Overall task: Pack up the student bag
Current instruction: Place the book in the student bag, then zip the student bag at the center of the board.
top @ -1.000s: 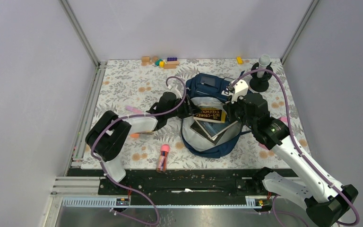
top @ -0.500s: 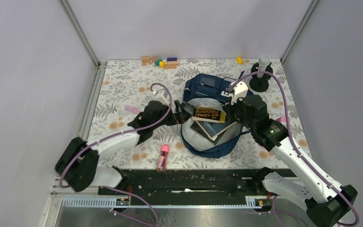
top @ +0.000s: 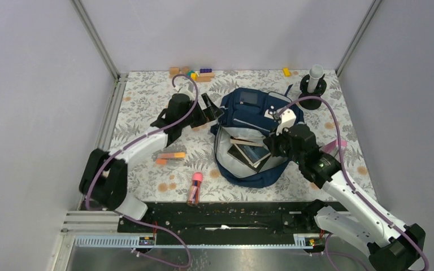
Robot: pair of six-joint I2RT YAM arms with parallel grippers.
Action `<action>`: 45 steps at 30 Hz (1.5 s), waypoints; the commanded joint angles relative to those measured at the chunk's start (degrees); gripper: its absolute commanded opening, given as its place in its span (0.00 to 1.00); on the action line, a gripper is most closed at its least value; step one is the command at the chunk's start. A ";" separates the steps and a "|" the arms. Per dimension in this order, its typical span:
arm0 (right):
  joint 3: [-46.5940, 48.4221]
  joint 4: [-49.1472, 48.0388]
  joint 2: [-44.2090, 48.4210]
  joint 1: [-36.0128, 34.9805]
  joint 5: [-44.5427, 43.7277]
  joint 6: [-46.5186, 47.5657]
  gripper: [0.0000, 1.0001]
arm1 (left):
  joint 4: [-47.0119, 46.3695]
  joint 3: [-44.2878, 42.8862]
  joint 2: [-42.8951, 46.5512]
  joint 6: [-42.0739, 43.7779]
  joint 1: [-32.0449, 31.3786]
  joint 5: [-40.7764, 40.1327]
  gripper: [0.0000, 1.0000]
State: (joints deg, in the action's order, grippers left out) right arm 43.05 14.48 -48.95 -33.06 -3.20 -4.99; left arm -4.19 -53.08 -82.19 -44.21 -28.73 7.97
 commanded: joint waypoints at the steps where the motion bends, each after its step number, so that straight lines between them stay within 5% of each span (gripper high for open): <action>1: -3.46 -1.28 1.31 0.31 -0.72 -6.28 0.00 | -2.52 -9.71 -10.88 1.92 3.13 9.39 0.99; 16: -7.75 -0.34 -0.80 0.19 -0.12 -13.43 0.00 | -3.88 -25.70 -34.68 2.58 7.10 19.50 0.97; 21: -7.78 0.10 -0.27 0.22 -1.08 -12.42 0.00 | -4.38 -29.66 -39.33 2.19 7.24 22.16 0.68; 25: -8.07 0.89 0.27 0.27 -2.20 -11.82 0.00 | -4.69 -31.15 -41.14 1.46 7.31 23.67 0.57; 30: -7.97 1.32 -0.11 0.22 -3.13 -11.20 0.00 | -8.48 -29.64 -40.58 -1.04 7.65 24.24 0.00; 45: 5.97 -4.31 -18.61 0.19 -7.84 -0.53 0.00 | -22.98 -6.13 -23.30 -5.86 18.51 19.56 0.00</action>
State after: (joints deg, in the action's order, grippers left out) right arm 42.72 14.66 -62.08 -33.41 -3.44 -8.71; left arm -20.18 -62.63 -113.12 -50.02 -14.24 29.78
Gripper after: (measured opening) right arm 0.058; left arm 0.025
